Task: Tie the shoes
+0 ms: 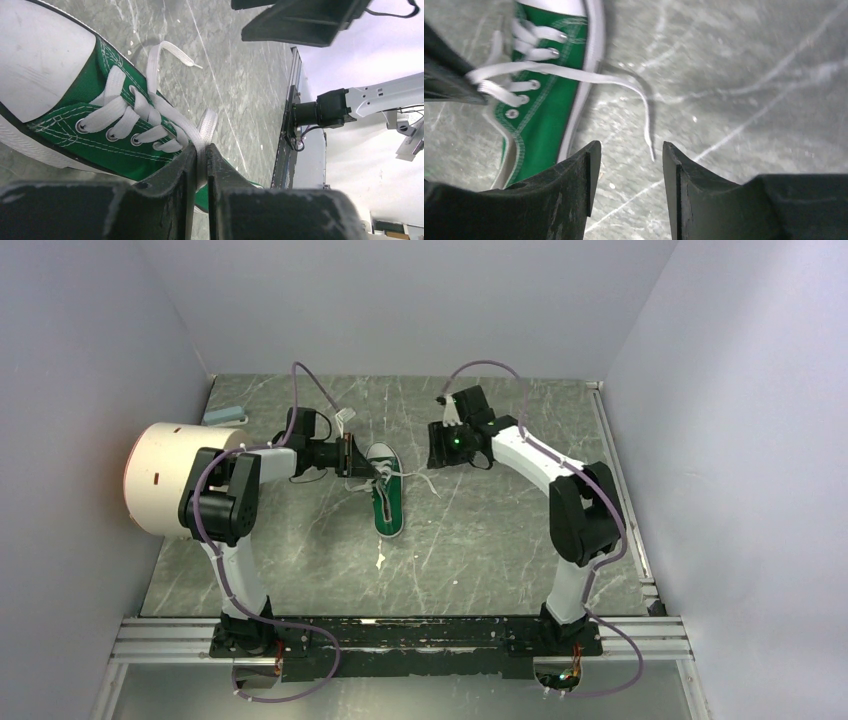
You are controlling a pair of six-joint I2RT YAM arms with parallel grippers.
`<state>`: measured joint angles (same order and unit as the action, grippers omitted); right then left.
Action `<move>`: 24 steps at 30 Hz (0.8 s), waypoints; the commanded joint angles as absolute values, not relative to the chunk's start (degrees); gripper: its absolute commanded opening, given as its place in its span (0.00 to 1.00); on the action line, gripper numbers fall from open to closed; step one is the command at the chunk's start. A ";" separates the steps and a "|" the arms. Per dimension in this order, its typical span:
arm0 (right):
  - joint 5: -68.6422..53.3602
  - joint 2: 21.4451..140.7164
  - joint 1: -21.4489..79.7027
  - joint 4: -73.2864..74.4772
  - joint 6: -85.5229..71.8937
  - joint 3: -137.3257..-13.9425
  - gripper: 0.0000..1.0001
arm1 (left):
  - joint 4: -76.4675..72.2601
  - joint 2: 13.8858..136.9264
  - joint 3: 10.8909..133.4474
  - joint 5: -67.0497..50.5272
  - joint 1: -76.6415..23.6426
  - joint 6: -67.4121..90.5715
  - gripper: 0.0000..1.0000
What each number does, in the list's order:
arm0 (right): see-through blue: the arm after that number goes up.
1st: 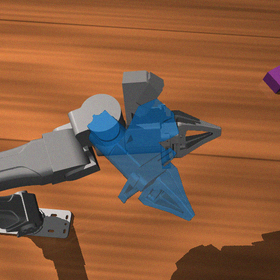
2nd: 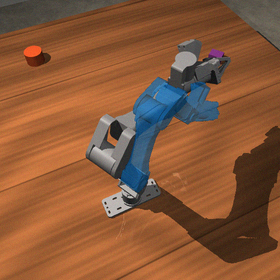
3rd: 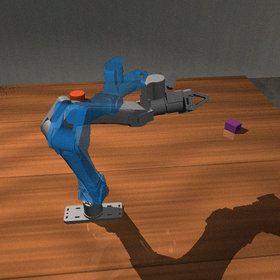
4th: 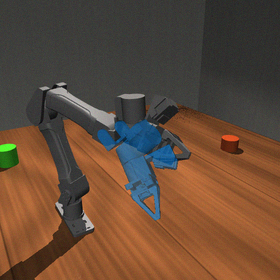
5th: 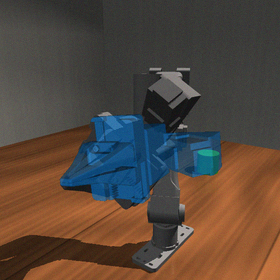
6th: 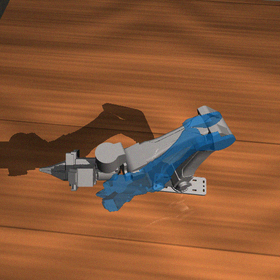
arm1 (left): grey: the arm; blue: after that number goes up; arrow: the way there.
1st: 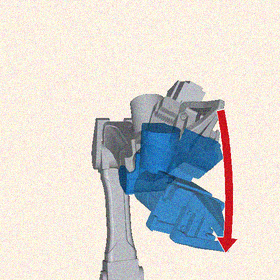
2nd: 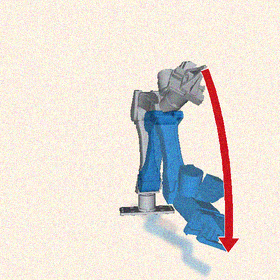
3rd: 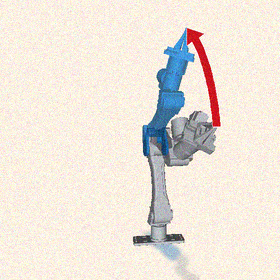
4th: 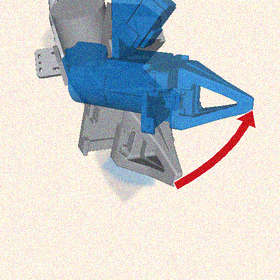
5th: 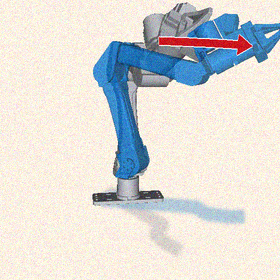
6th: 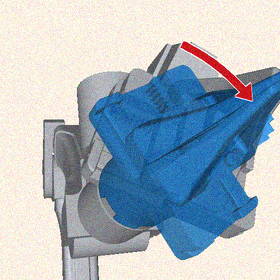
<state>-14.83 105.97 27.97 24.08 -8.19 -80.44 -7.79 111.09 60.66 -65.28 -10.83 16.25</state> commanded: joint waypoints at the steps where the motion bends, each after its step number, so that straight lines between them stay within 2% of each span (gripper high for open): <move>1: -15.97 105.83 26.32 29.19 -15.01 -77.70 0.52 | -8.35 111.40 61.67 -65.02 -11.16 16.13 0.17; 7: -10.80 114.23 26.37 30.78 -7.85 -83.00 0.51 | -7.33 112.09 62.04 -64.63 -11.15 16.11 0.17; 13: -10.93 119.19 28.26 29.01 -8.67 -85.01 0.44 | -5.63 111.82 62.77 -64.02 -11.16 16.35 0.17; 17: -7.60 120.64 30.11 28.07 -9.22 -84.38 0.35 | -1.36 111.24 64.49 -63.43 -11.16 13.92 0.17; 19: -6.53 120.77 30.57 27.07 -9.38 -83.62 0.29 | -0.71 110.98 64.91 -63.57 -11.16 13.80 0.17; 22: -9.50 120.54 29.99 25.28 -12.11 -83.77 0.03 | -0.09 110.67 65.41 -63.51 -11.16 13.24 0.17; 24: -12.80 119.06 29.24 23.09 -15.43 -85.08 0.00 | 2.43 110.57 66.00 -63.52 -11.16 12.23 0.17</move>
